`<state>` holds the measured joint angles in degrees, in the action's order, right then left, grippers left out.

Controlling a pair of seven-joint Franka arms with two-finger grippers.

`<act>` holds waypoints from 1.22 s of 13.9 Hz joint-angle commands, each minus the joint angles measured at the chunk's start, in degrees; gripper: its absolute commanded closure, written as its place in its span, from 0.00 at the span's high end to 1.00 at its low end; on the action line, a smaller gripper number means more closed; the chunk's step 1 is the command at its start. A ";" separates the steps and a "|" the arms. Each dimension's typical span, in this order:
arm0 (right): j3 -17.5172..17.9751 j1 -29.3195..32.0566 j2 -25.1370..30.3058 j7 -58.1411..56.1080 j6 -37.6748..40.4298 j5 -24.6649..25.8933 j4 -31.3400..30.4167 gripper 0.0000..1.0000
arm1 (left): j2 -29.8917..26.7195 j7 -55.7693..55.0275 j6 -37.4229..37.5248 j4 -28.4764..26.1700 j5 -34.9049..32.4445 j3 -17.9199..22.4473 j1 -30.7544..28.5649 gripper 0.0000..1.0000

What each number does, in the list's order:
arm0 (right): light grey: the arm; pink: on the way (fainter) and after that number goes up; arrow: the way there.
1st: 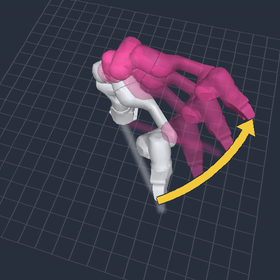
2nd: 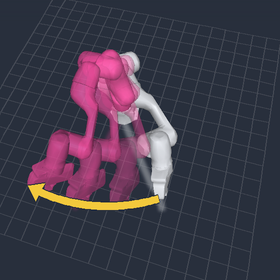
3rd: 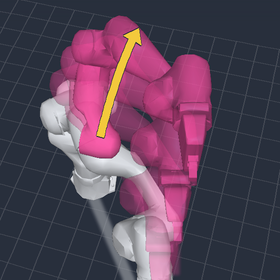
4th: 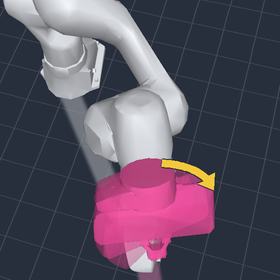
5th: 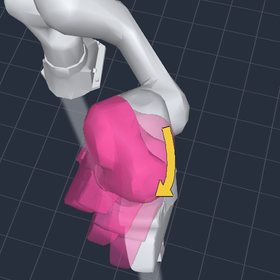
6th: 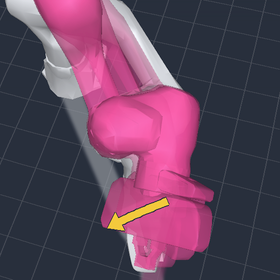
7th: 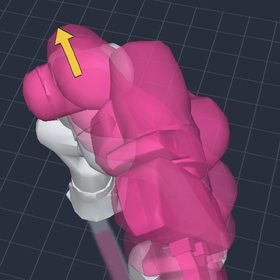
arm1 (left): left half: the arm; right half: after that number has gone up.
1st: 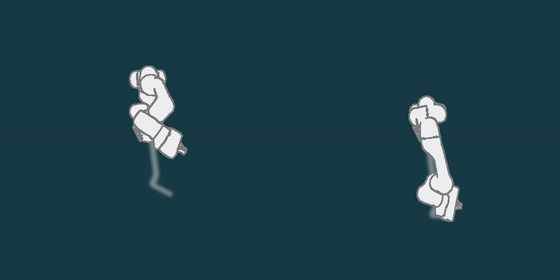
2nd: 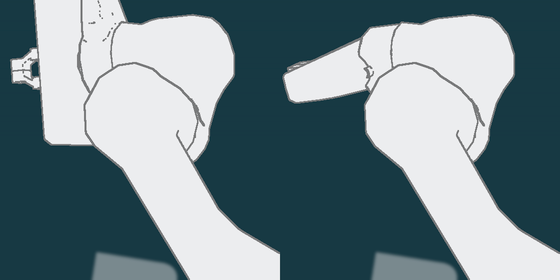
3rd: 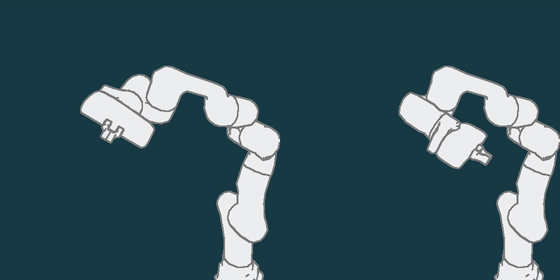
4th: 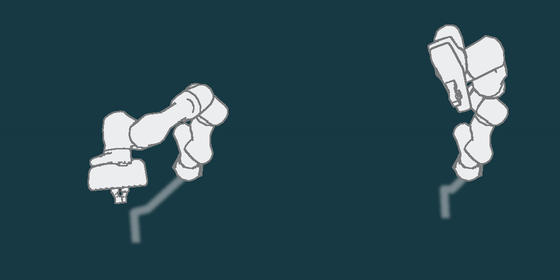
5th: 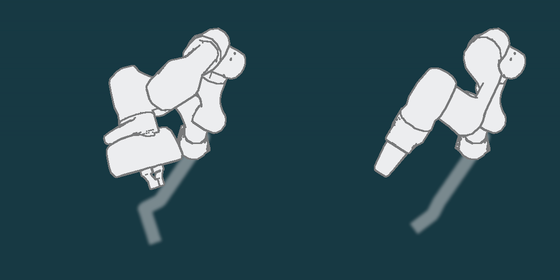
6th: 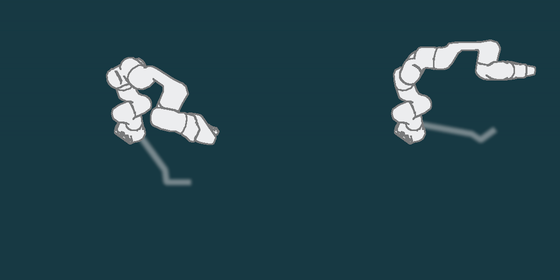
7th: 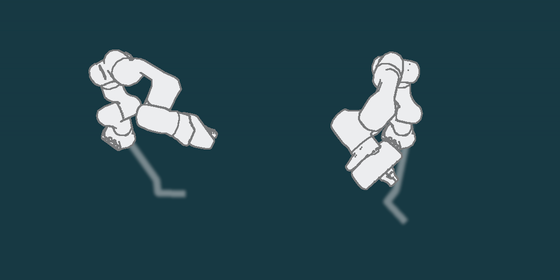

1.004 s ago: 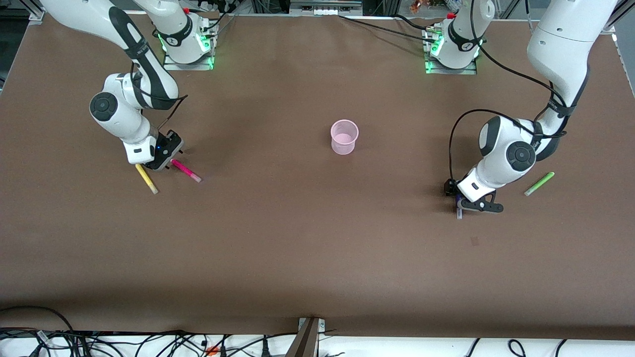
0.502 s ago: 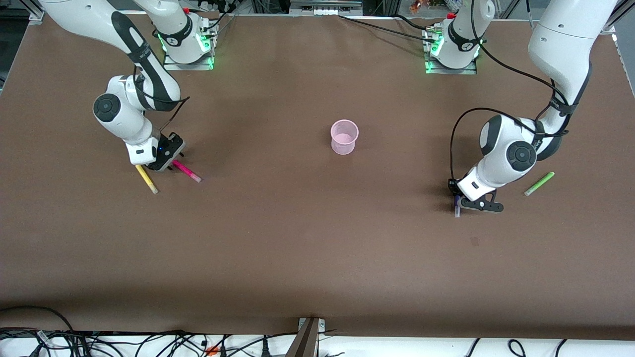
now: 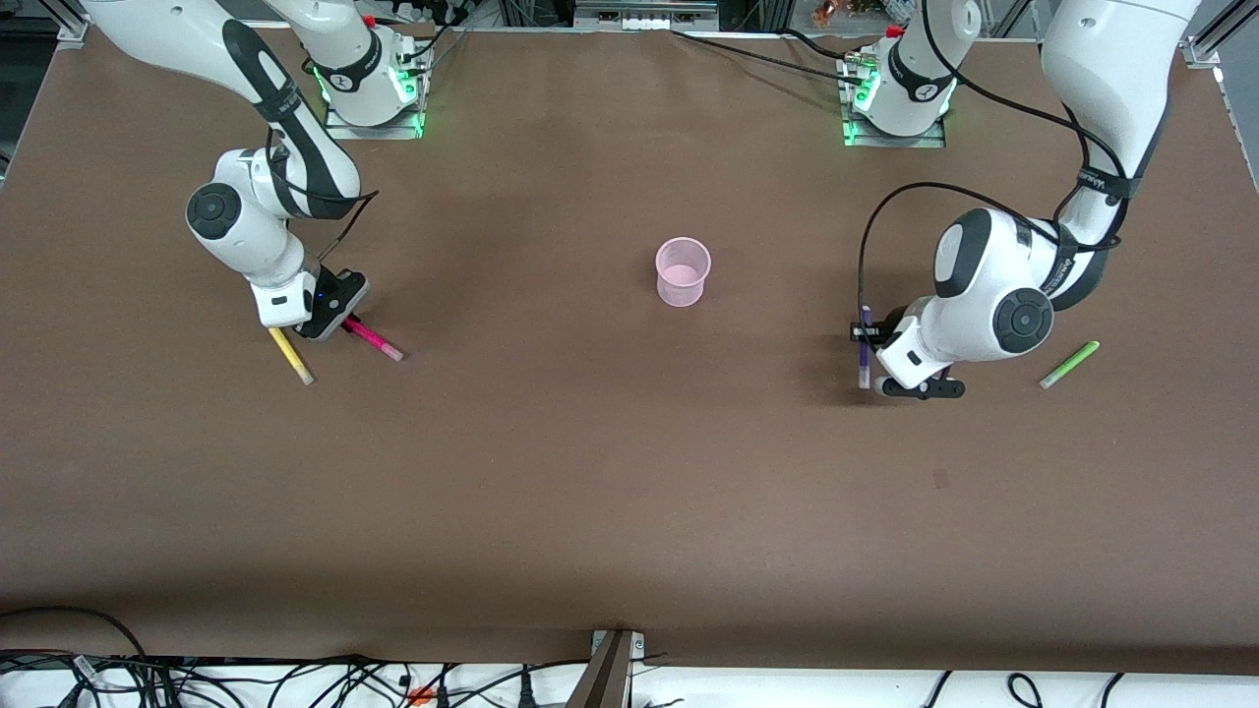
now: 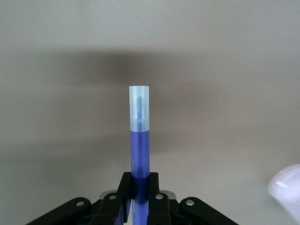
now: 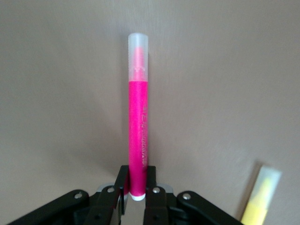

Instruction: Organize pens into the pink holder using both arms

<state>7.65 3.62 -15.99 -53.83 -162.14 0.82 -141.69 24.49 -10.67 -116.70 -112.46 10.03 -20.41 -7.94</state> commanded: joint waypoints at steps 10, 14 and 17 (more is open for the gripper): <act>6.14 0.16 12.56 -0.66 11.04 0.77 3.61 0.00 | 1.79 -27.44 18.17 2.16 36.61 -0.33 6.88 0.00; 7.91 0.16 15.82 -0.39 20.87 0.94 7.72 0.00 | 3.81 -30.20 17.82 2.16 46.37 -0.33 7.59 0.00; 8.70 0.16 16.17 -0.13 29.92 1.03 13.78 0.00 | 5.13 -30.29 16.33 1.55 51.04 -0.33 8.91 0.00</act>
<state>15.61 3.52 0.00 -54.00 -137.65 0.89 -131.70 28.84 -40.15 -99.56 -110.77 57.84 -20.83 0.15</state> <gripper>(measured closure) 0.824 0.819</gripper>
